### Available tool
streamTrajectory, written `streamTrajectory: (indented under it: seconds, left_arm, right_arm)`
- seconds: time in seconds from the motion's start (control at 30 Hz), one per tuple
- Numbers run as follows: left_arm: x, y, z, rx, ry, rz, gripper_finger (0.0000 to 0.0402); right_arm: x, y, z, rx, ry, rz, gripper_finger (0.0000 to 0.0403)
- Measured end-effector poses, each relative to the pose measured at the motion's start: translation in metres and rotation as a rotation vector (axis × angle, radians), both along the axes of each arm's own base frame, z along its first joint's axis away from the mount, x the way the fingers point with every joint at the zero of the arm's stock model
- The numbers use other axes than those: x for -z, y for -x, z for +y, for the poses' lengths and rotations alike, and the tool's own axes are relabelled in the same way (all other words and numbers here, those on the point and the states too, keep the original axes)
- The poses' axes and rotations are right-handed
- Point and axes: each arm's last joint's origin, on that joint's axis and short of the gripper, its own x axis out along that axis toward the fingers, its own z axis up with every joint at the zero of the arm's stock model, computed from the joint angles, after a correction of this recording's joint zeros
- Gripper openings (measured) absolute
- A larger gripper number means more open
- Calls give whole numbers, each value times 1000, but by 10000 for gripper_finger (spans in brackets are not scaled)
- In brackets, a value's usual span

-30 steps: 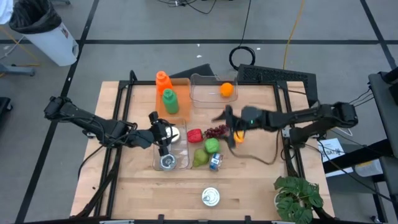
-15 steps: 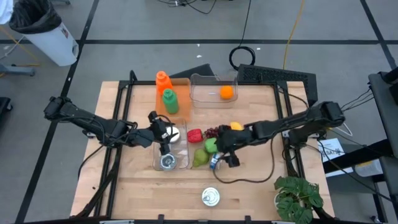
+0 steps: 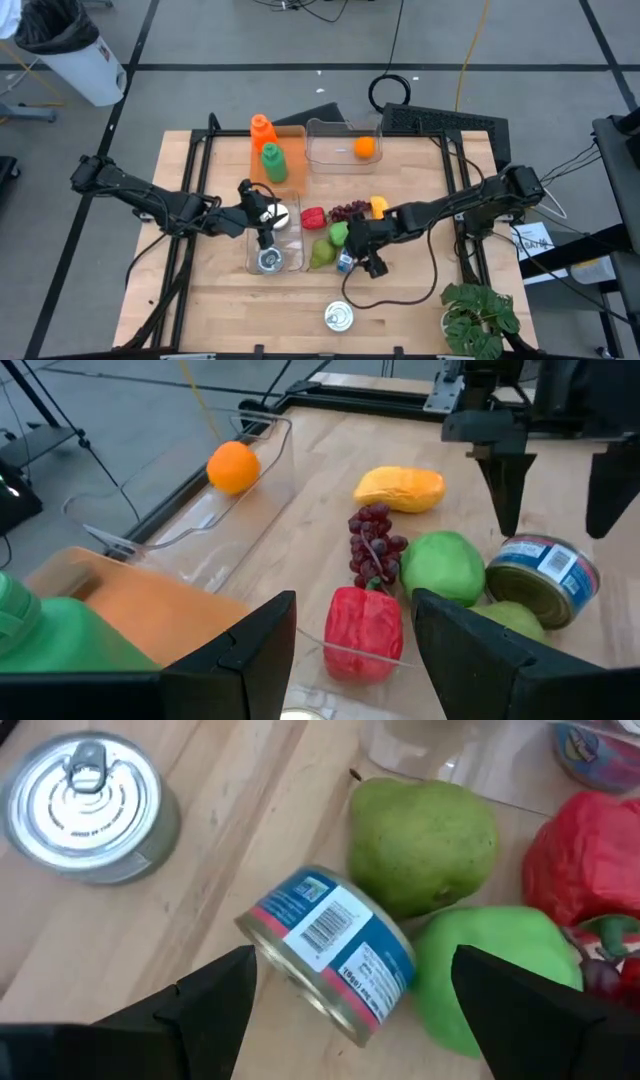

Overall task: Pick & Place Food Item
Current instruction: Put the blue and pink tuna can into the bottom transparent bin

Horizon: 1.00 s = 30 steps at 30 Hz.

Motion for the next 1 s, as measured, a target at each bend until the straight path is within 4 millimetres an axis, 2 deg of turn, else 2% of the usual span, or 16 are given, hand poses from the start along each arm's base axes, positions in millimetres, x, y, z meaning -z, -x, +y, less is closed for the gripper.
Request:
streamTrajectory:
  seconds: [0.4, 0.63, 0.83, 1.0]
  left_arm:
    - [-1, -1, 0, -8, 19, -24, 214]
    - [-1, -1, 0, -8, 20, -24, 214]
    - [-3, -2, 0, -6, 25, -48, 214]
    - [-7, -4, -1, 16, -10, -65, 214]
  right_arm:
    - [41, -11, 1, -139, 76, 54, 312]
    - [43, -6, 2, -162, 34, 110, 274]
    - [38, -5, 3, -103, -6, 108, 188]
    - [34, -11, 5, -54, -46, 40, 186]
